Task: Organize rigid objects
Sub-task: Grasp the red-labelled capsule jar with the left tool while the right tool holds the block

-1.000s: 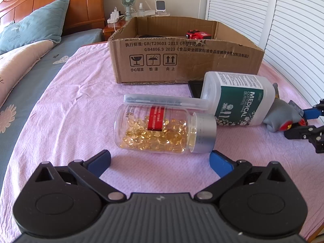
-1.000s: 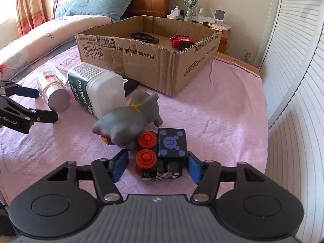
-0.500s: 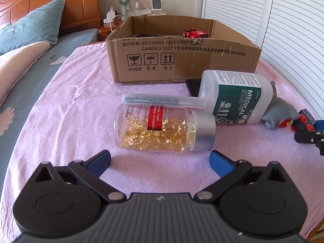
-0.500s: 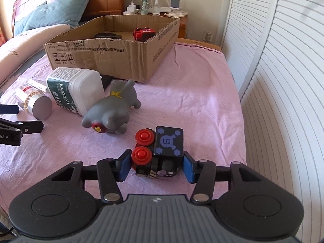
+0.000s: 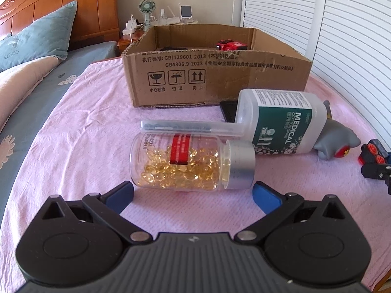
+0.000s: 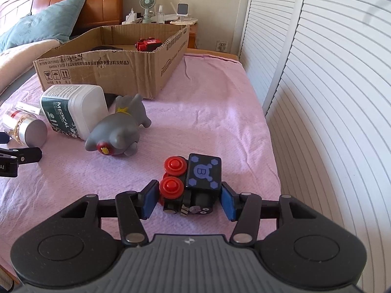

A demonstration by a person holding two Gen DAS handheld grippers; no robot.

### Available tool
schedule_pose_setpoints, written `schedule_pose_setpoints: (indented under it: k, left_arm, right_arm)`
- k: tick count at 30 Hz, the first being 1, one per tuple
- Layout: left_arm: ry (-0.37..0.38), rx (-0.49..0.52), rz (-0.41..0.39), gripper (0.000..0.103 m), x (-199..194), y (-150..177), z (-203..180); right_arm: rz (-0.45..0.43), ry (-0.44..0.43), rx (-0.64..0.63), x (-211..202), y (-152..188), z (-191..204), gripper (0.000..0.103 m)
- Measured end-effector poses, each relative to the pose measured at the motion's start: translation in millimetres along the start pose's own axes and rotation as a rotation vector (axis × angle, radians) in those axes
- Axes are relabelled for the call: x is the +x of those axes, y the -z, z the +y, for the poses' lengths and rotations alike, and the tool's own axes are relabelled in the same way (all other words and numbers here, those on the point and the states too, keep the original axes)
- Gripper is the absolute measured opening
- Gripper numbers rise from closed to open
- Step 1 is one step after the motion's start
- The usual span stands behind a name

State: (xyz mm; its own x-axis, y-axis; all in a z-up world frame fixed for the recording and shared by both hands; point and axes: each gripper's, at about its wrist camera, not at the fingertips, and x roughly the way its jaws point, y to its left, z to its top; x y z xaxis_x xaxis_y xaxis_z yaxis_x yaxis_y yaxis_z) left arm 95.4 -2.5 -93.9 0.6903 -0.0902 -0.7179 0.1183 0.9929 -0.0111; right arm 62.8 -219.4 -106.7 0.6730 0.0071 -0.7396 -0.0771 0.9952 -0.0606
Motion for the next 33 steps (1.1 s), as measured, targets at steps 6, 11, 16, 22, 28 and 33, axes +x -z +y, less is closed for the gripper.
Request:
schedule_pose_setpoints:
  k: [6, 11, 16, 22, 28, 33]
  left_arm:
    - [-0.029, 0.018, 0.005, 0.102, 4.9, -8.4, -5.8]
    - [-0.063, 0.032, -0.020, 0.101, 1.5, -10.9, -8.6]
    - [-0.070, 0.025, -0.050, 0.099, -2.7, -12.5, -8.2]
    - [-0.075, 0.029, -0.050, 0.095, -3.1, -15.4, -11.4]
    - [-0.066, 0.032, -0.034, 0.095, -2.8, -17.1, -10.4]
    - [-0.033, 0.051, 0.001, 0.095, -4.7, -21.0, -6.8]
  right_arm:
    - [-0.008, -0.014, 0.017, 3.7, -0.2, -6.1, 0.070]
    - [-0.021, -0.028, 0.022, 6.2, 0.4, -6.4, 0.072]
    - [-0.026, -0.032, 0.019, 8.5, -1.5, -6.3, 0.072]
    - [-0.033, -0.027, 0.009, 8.0, -1.4, -4.5, 0.072]
    - [-0.034, -0.023, 0.016, 7.2, -2.7, -5.1, 0.058]
    - [-0.021, -0.010, 0.001, 3.5, -3.7, -3.7, 0.056]
